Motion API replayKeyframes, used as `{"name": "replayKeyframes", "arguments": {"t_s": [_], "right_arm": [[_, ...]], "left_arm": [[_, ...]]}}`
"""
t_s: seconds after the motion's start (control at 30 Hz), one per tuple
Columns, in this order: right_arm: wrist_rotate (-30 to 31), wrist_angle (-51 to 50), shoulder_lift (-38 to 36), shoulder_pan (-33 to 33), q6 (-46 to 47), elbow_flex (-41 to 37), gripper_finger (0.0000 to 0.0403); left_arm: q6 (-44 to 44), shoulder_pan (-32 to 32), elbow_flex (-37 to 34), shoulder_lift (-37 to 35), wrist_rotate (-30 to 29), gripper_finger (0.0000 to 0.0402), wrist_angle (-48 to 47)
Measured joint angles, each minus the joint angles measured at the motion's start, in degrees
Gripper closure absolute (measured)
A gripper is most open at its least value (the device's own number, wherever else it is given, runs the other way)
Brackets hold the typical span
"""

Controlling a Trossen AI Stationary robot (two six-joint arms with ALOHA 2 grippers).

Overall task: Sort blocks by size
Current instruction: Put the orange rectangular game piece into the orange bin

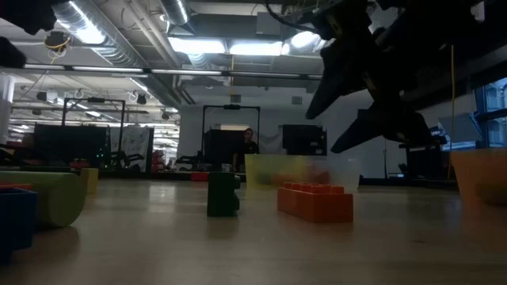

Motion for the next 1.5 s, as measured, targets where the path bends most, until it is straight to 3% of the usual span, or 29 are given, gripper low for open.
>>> {"name": "replayKeyframes", "arguments": {"t_s": [0.17,0.4,0.7,1.0,1.17,1.5], "right_arm": [[-3.0,-8.2,5.9,0.0,-0.1,8.1,0.0171],[-5.9,-26.1,12.7,0.0,-0.1,22.2,0.0171],[-9.7,-32.8,17.3,0.2,0.4,30.9,0.0171],[-10.9,-30.9,22.0,2.2,9.4,31.0,0.0171],[-7.9,-28.3,22.7,2.1,9.5,31.0,0.0171],[-5.4,-29.4,24.3,1.9,9.0,31.0,0.0171]], "left_arm": [[4.5,0.8,0.0,1.1,-2.6,0.0236,0.6],[12.9,2.2,0.0,0.9,-10.6,0.0239,0.3],[25.6,7.1,0.0,0.9,-31.9,0.0244,4.1],[38.0,9.5,0.0,0.9,-32.6,0.0245,4.7],[44.9,10.5,0.0,0.9,-32.6,0.0245,4.8],[46.2,15.0,0.0,0.9,-33.1,0.0245,4.8]]}}
